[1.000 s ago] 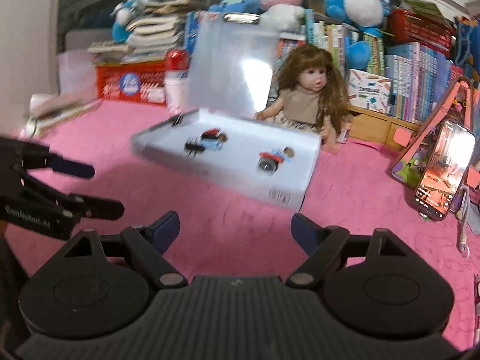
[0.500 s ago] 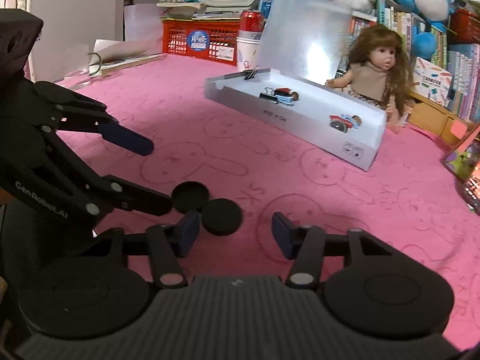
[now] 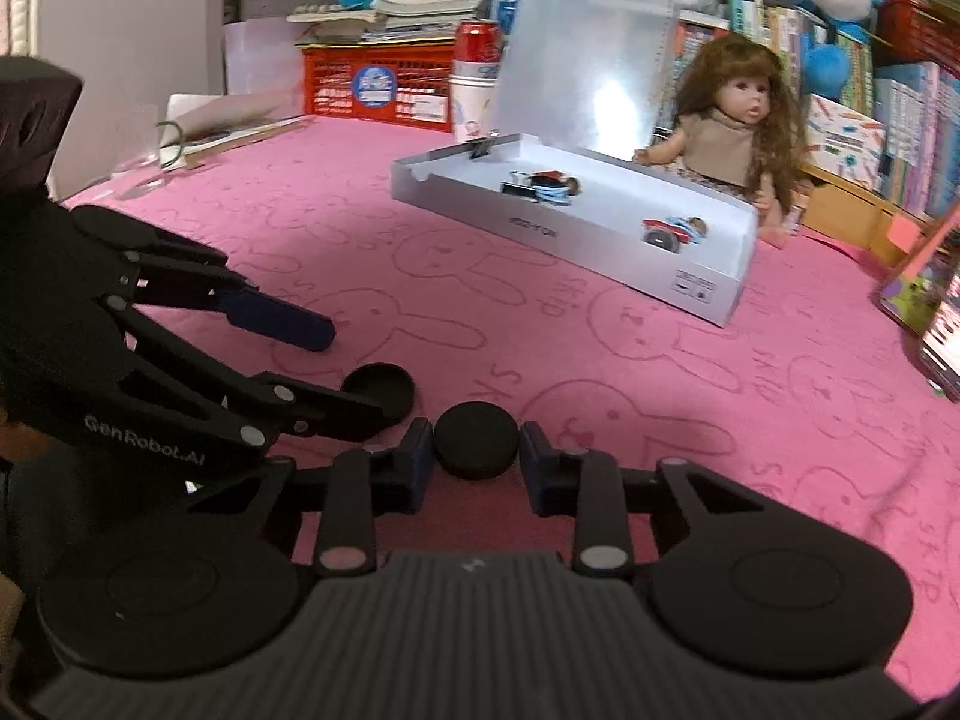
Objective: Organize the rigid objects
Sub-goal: 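Grasp a black round lid with the left tool while the right tool grasps the other, then carry both black lids with both tools into the white tray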
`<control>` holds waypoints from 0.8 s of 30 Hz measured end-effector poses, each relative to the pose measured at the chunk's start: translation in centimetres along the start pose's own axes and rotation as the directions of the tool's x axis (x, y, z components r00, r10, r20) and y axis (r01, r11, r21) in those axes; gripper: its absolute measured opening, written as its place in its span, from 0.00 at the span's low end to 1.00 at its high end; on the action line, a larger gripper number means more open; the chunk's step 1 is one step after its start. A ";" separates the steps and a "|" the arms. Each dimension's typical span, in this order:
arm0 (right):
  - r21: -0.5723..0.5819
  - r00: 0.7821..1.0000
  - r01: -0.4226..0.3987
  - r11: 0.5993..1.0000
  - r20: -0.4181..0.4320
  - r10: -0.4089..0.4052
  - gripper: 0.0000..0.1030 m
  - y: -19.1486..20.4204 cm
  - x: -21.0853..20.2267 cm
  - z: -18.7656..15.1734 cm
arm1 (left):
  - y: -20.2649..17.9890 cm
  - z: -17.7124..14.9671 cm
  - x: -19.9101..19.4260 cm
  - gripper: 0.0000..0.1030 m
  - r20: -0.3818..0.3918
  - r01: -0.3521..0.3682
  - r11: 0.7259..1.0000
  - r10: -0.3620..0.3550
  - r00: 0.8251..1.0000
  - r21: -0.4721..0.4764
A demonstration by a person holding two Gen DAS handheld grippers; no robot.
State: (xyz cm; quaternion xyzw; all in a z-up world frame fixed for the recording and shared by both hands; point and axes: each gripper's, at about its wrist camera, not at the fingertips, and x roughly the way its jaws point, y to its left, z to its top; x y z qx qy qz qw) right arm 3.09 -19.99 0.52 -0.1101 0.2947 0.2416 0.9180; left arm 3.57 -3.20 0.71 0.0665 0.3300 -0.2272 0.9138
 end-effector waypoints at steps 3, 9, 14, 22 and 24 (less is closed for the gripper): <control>0.022 1.000 0.022 1.000 0.004 -0.023 0.35 -0.4 -0.1 0.0 | -0.5 0.0 0.3 0.48 0.011 -0.017 1.000 0.017 1.000 0.012; 0.066 0.999 0.050 0.997 0.006 -0.050 0.35 -0.8 0.2 0.1 | -0.9 0.1 0.4 0.29 0.020 -0.066 0.998 0.067 0.998 -0.011; 0.106 0.997 0.071 0.992 0.012 -0.073 0.35 -1.2 0.4 0.7 | -0.4 0.6 0.4 0.29 0.026 -0.102 0.994 0.103 0.994 -0.030; 0.146 0.992 0.116 0.982 0.023 -0.121 0.35 -1.8 1.1 2.2 | 1.0 2.6 0.6 0.29 0.025 -0.155 0.985 0.157 0.987 -0.074; 0.152 0.991 0.126 0.980 0.026 -0.131 0.35 -1.9 1.3 2.7 | 1.5 3.2 0.7 0.29 0.028 -0.162 0.983 0.165 0.986 -0.081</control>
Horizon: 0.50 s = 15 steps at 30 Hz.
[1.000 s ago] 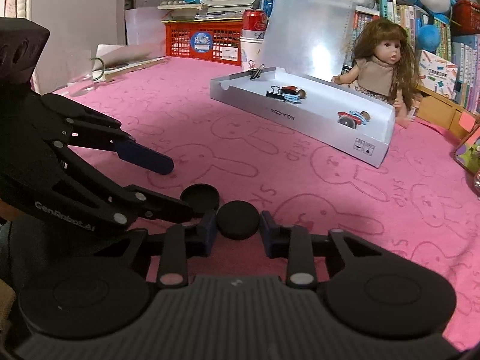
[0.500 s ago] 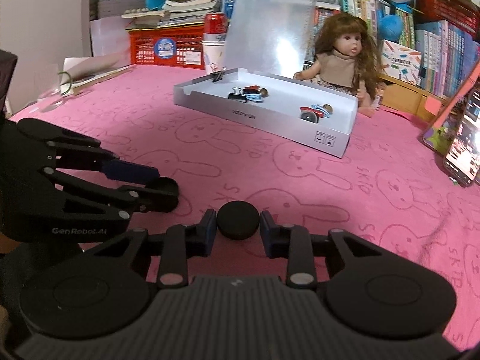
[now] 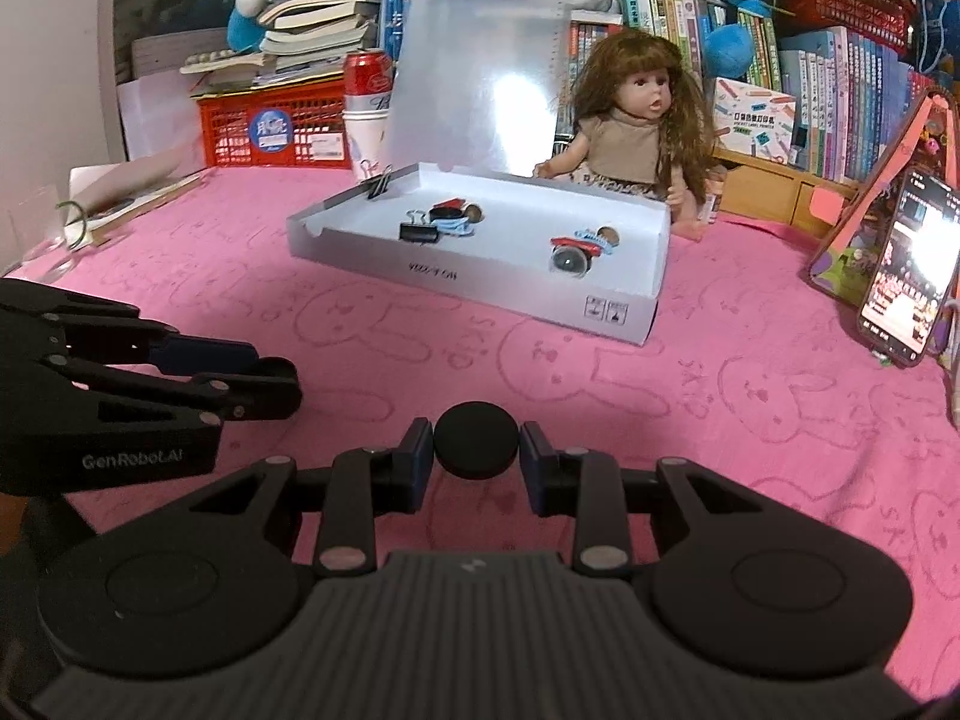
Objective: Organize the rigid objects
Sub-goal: 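Carry both black lids with both tools into the white tray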
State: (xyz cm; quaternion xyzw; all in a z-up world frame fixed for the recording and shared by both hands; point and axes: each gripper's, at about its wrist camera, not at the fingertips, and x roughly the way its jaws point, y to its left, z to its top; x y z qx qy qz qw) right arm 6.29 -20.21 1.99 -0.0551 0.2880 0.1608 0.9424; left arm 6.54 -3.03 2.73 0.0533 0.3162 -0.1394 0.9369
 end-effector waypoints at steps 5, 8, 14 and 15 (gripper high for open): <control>0.030 1.000 0.022 0.999 0.010 -0.022 0.35 -0.3 0.8 1.4 | 0.9 1.6 0.4 0.29 0.014 -0.018 1.000 0.018 1.000 -0.018; 0.057 0.999 0.032 0.998 0.014 -0.033 0.35 -0.8 1.3 2.3 | 1.6 2.7 0.9 0.29 0.022 -0.028 0.999 0.029 0.999 -0.042; 0.094 0.998 0.056 0.994 0.028 -0.059 0.35 -1.7 2.1 3.7 | 2.9 4.7 1.7 0.29 0.038 -0.048 0.996 0.051 0.998 -0.073; 0.100 0.997 0.062 0.993 0.030 -0.065 0.35 -1.9 2.3 3.9 | 3.1 5.0 1.9 0.29 0.039 -0.052 0.995 0.056 0.998 -0.080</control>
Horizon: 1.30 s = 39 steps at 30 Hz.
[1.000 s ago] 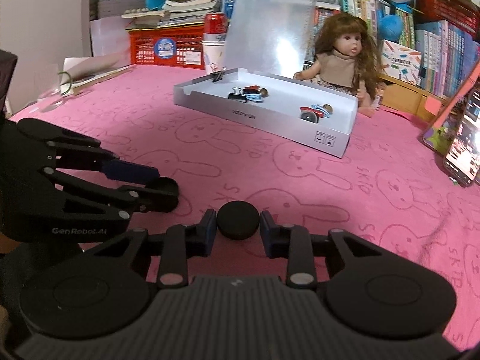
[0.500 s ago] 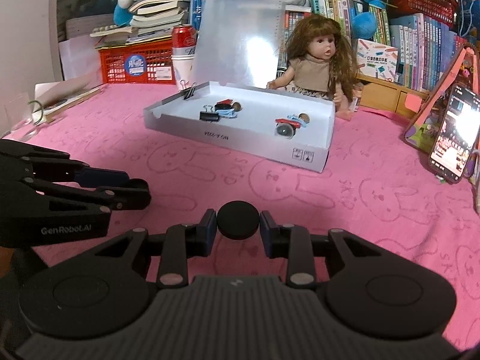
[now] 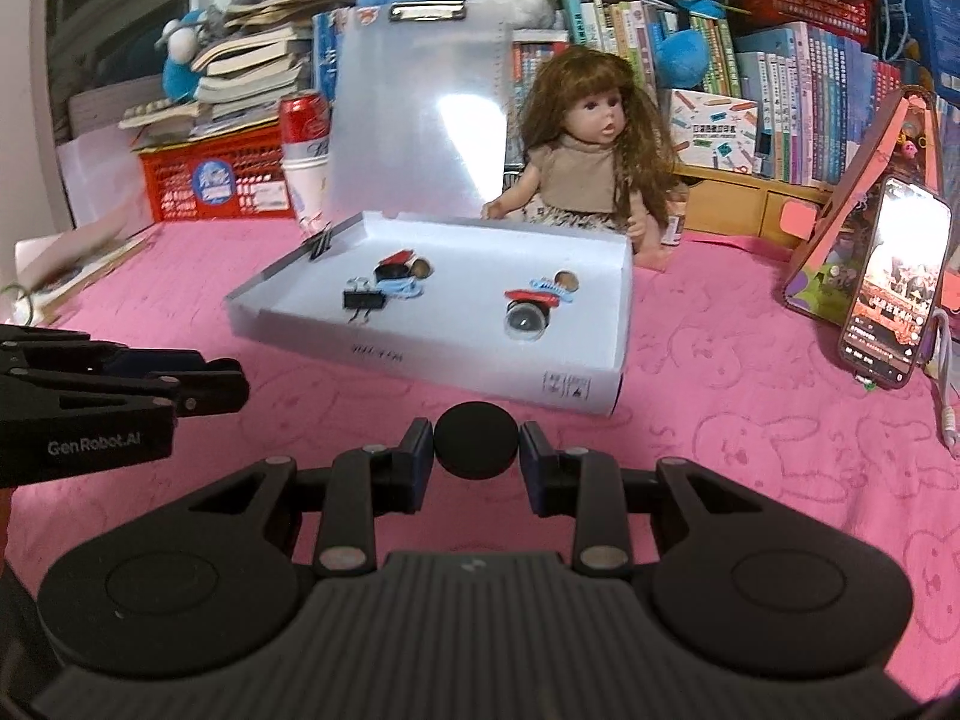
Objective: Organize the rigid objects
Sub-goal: 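Carry both black lids with both tools into the white tray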
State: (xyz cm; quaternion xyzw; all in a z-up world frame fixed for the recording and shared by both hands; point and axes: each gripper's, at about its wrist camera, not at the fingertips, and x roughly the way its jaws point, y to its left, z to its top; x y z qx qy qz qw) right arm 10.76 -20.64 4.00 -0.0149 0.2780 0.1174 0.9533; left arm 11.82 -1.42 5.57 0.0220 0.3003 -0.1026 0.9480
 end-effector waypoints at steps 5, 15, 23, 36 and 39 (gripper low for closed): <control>0.032 1.000 0.013 0.999 0.009 -0.013 0.35 -0.8 1.0 1.1 | 0.8 1.5 1.2 0.29 0.005 -0.006 1.000 0.006 1.000 -0.028; 0.078 0.999 0.031 0.996 0.012 -0.032 0.35 -2.5 3.2 3.2 | 2.7 4.2 4.2 0.29 0.004 -0.034 0.996 0.035 0.999 -0.081; 0.152 0.999 0.020 0.988 -0.028 -0.016 0.35 -3.5 6.6 4.4 | 3.7 5.9 7.6 0.29 -0.002 -0.068 0.993 0.068 0.998 -0.095; 0.143 0.992 0.047 0.989 -0.126 -0.029 0.35 -3.0 12.0 4.6 | 4.4 6.3 13.1 0.29 -0.058 -0.107 0.988 0.101 0.993 -0.110; 0.144 0.990 0.051 0.988 -0.136 -0.031 0.36 -3.1 12.6 4.6 | 4.7 6.2 13.8 0.29 -0.065 -0.116 0.987 0.109 0.992 -0.113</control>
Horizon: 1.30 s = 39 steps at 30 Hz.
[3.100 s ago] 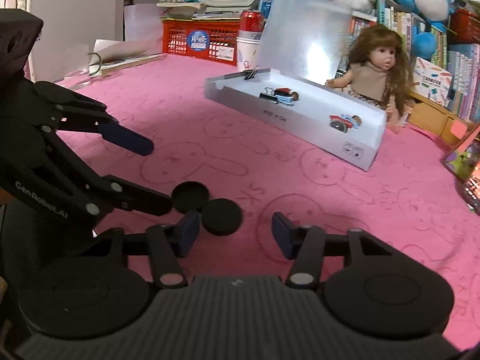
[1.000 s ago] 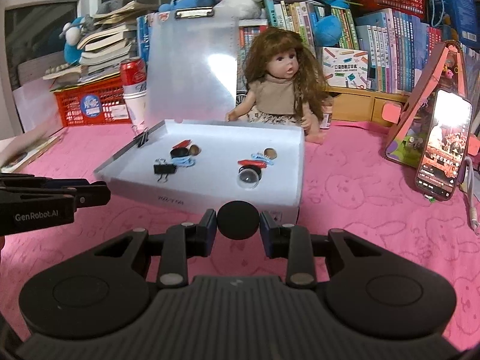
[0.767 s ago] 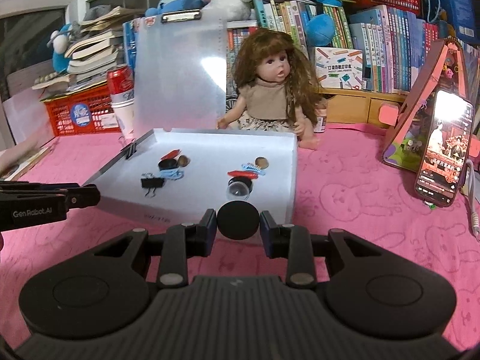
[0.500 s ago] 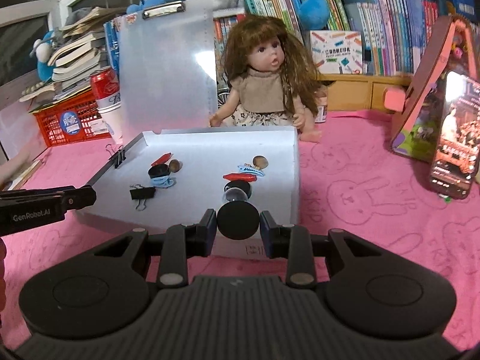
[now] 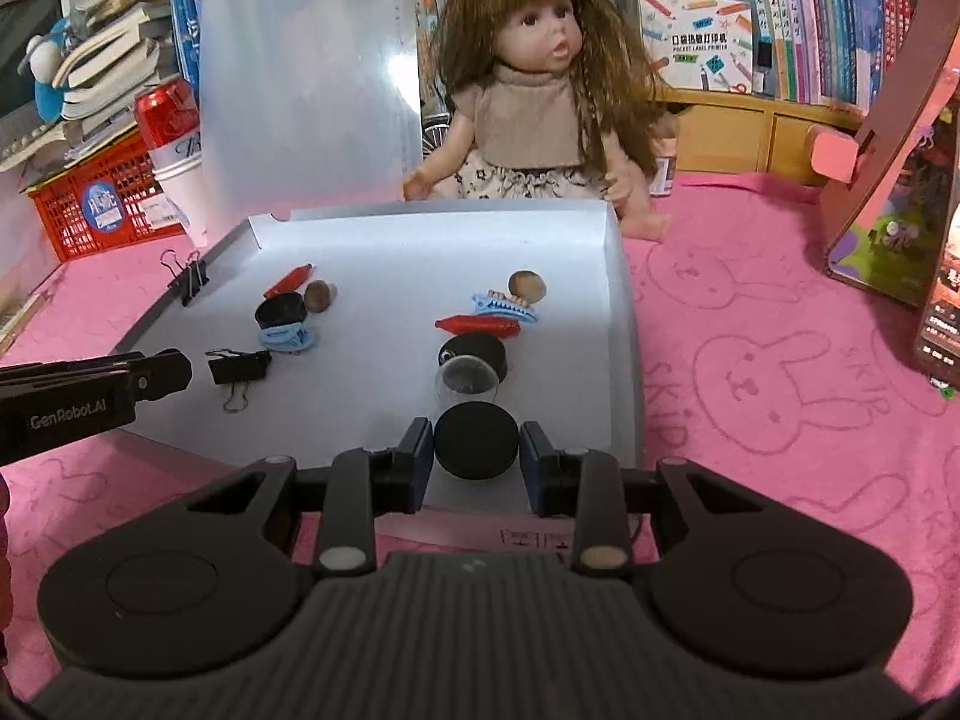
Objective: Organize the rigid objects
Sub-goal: 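Carry both black lids with both tools into the white tray, then open both tools to release the black lids in the tray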
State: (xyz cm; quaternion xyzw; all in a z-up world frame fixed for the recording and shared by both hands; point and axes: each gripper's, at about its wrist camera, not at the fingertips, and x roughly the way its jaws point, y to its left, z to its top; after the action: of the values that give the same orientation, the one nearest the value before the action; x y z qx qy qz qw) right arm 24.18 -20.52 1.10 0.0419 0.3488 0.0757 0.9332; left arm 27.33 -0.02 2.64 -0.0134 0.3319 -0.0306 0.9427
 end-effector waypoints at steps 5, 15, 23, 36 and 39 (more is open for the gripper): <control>0.002 1.000 0.007 1.000 -0.007 -0.007 0.36 -0.2 0.7 0.2 | 0.0 0.0 0.9 0.29 -0.004 -0.008 1.000 0.008 1.000 0.004; 0.005 1.000 0.017 1.000 -0.003 -0.017 0.36 -0.3 1.4 0.6 | 0.0 -0.2 2.4 0.29 -0.019 -0.011 1.000 0.011 1.000 -0.002; -0.007 1.000 0.025 1.000 0.006 -0.025 0.37 -0.1 1.5 0.5 | -0.2 -0.4 3.0 0.29 -0.021 -0.018 1.000 0.018 1.000 0.016; 0.023 0.999 0.027 0.999 0.045 -0.028 0.66 -0.3 0.4 0.6 | -0.3 -0.2 1.4 0.45 0.005 -0.001 1.000 0.001 1.000 0.026; 0.029 0.997 0.028 0.999 0.065 -0.030 0.71 -0.3 -0.4 0.7 | -0.3 -0.1 0.4 0.50 0.015 0.007 1.000 -0.007 1.000 0.020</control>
State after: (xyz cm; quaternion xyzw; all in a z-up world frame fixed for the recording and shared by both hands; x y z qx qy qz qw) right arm 24.36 -20.90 1.84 0.0522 0.3198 0.0558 0.9444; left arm 27.61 -0.37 2.32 -0.0056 0.3243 -0.0372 0.9452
